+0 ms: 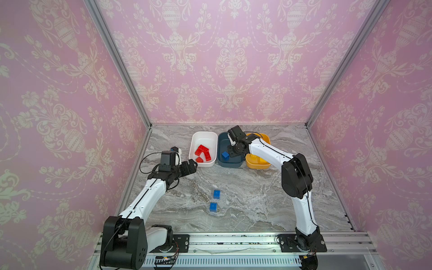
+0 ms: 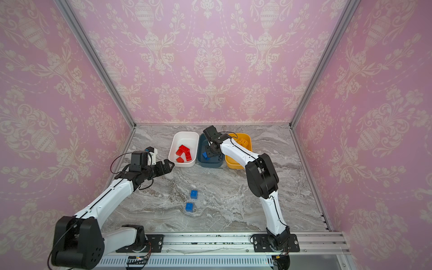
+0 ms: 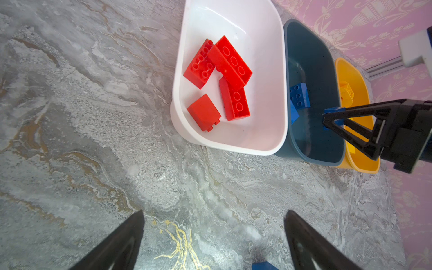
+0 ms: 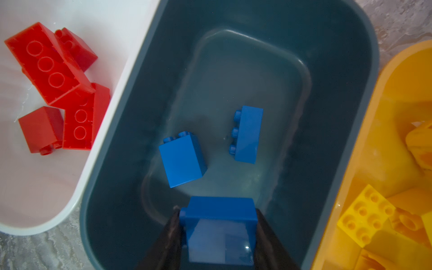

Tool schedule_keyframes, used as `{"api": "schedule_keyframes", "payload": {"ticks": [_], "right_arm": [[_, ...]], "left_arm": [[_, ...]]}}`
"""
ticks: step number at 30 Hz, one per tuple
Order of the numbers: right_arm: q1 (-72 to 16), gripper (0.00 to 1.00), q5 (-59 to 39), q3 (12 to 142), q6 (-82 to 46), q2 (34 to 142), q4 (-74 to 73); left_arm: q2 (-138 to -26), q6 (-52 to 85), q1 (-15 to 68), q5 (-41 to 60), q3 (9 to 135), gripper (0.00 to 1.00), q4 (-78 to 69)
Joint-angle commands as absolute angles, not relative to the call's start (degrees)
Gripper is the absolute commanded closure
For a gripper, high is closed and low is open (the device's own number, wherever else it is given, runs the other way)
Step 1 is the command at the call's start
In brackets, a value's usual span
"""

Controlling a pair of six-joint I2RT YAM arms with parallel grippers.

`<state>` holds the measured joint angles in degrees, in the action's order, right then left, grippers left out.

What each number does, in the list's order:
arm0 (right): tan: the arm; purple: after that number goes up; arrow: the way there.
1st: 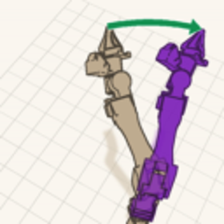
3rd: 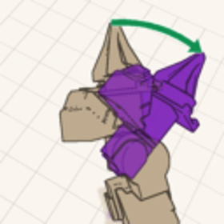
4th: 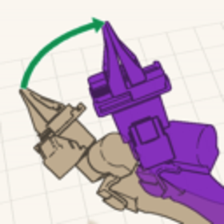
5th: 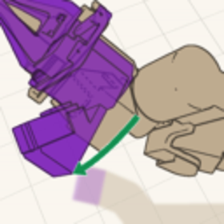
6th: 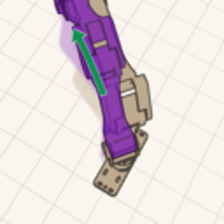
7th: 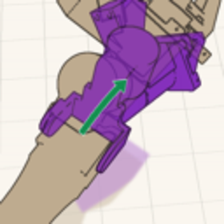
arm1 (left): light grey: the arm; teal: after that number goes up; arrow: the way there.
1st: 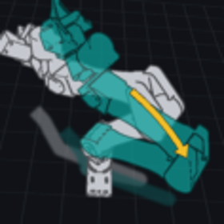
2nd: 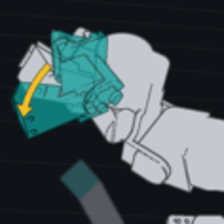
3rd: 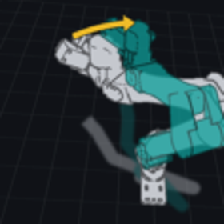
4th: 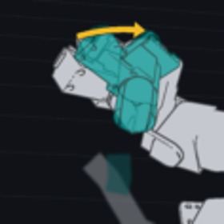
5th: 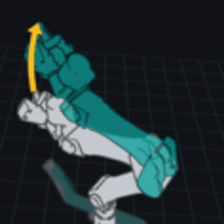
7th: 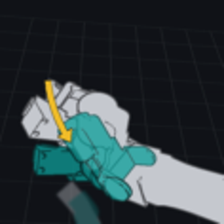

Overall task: Sort the legos into containers by color
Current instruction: 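Open the right gripper to drop the blue brick into the teal tub, then lower the left gripper onto a blue brick and grasp it while the right gripper withdraws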

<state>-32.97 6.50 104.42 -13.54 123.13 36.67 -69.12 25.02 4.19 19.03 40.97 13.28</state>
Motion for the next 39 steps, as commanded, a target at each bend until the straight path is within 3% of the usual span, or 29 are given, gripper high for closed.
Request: {"api": "schedule_keyframes", "payload": {"ticks": [1,4,8,21,31,39], "right_arm": [[-32.52,0.6,7.88,105.79,-14.83,123.56,37.87],[-32.46,0.43,7.99,104.95,-15.17,122.84,37.19],[-32.45,0.34,7.64,104.47,-15.58,121.7,36.74],[-32.43,0.32,6.31,101.18,-16.58,117.1,36.1],[-32.61,0.14,0.64,90.72,-19.92,108.01,32.76],[-32.59,0.01,-5.32,78.22,-23.48,98.06,28.81]], "left_arm": [[-69.5,26.02,3.95,20.37,40.34,0.04,13.36],[-69.52,26.01,4.04,20.34,40.47,0.04,13.46],[-69.74,25.93,4.2,20.3,40.81,0.04,13.85],[-70.64,24.79,6.61,18.83,41.49,0.04,17.34],[-70.75,24.21,14.36,14.17,45.16,0.06,24.86],[-70.52,27.64,21.87,10.25,45.62,0.15,31.26]]}}
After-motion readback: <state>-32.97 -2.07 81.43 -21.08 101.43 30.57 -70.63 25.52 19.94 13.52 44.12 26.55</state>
